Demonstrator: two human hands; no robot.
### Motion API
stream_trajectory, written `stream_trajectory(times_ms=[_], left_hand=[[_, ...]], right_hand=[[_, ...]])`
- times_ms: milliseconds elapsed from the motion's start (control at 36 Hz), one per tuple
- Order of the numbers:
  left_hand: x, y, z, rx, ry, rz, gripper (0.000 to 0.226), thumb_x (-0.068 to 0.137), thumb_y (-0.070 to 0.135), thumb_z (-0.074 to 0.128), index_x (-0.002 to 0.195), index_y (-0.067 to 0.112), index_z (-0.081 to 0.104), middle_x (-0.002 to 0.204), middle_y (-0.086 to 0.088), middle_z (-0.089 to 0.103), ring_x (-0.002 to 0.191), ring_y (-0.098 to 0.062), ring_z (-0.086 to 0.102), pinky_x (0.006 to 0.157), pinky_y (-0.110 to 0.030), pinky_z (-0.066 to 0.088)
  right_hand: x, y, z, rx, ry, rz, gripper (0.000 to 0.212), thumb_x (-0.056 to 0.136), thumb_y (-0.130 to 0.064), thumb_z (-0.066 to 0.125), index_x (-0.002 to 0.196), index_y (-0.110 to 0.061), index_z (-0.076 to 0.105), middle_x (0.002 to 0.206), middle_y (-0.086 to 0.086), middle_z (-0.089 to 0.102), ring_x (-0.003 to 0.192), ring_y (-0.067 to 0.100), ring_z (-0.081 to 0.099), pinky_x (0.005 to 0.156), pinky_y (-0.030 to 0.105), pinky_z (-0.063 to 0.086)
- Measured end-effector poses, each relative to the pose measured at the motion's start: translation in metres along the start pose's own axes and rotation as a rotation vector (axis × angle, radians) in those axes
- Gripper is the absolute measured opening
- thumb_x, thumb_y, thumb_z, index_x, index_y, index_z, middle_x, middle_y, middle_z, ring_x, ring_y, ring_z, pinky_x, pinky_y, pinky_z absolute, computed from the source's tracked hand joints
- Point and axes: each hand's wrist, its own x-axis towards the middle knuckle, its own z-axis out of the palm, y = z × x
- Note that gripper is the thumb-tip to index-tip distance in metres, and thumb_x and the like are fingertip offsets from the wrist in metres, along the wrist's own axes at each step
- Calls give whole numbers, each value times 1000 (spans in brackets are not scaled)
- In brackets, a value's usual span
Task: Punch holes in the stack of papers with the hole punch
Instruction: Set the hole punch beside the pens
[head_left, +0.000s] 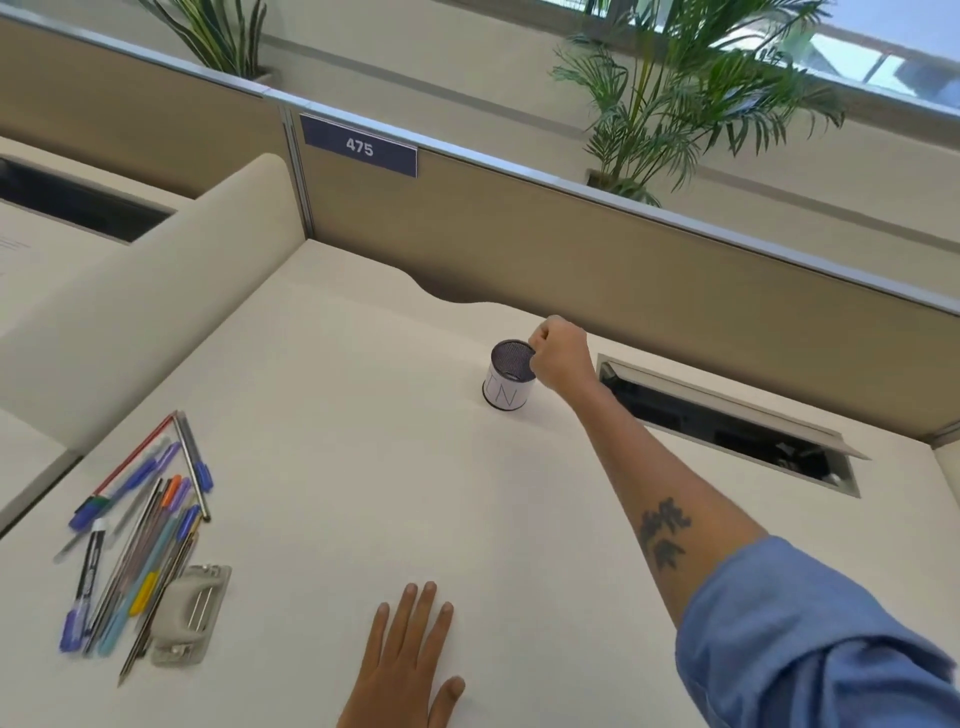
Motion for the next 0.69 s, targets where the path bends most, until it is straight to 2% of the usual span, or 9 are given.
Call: stream_trajectory(times_ms=[83,139,222,278,361,528,583,667,694], left_hand=[[6,-1,-3,-3,88,10,72,104,64,15,144,14,50,157,-15,57,167,-23,-10,122,-47,13],[9,0,-5,-22,133,12,73,104,66,12,141,15,49,172,-11,35,167,-22,-11,122,-46,13],[12,2,-5,-44,180,15,74,104,67,9,139,16,50,171,-11,39,167,-21,-9,122,-46,14],[13,3,-6,-43,205,10,75,104,68,8,138,16,51,175,-9,27,167,-21,-9,122,-45,14],[13,4,-3,-27,238,-7,76,103,69,8,136,17,53,160,-11,55,167,-20,-6,122,-45,16],[17,6,-3,35,307,-28,74,103,69,10,132,18,54,125,-13,79,167,-19,-4,120,-43,18],[17,7,-4,47,323,-24,69,105,66,12,131,18,54,126,-14,79,167,-19,-4,120,-43,18],[18,7,-4,48,348,-15,65,106,62,12,130,18,55,148,-14,66,167,-17,-5,129,-40,11],[19,7,-6,24,328,-17,65,106,62,12,130,19,54,143,-14,70,167,-17,-5,131,-39,6]], right_hand=[[15,-4,4,-2,-13,10,24,85,12,52,87,-8,65,103,12,73,92,30,67,69,36,54],[22,-3,5,-10,-1,0,21,86,11,56,85,-4,70,100,10,74,96,31,70,75,37,56],[28,1,8,-7,11,-20,14,86,10,65,86,1,76,97,12,77,91,30,70,80,39,60],[31,3,8,1,17,-33,11,86,8,69,87,1,79,97,13,79,90,29,70,83,39,61],[31,5,8,6,28,-37,16,85,9,69,91,0,81,101,15,80,95,31,73,83,35,59],[29,4,4,33,47,-31,16,83,9,72,90,-2,81,98,14,80,89,29,74,79,33,59],[26,3,0,49,54,-38,14,81,9,74,87,-3,80,92,13,80,84,28,73,79,35,60],[23,3,-3,75,75,-46,14,80,8,75,83,-5,79,81,7,75,76,23,67,74,33,58],[20,4,-7,87,81,-47,13,80,8,74,82,-4,78,78,5,73,74,22,66,74,33,57]])
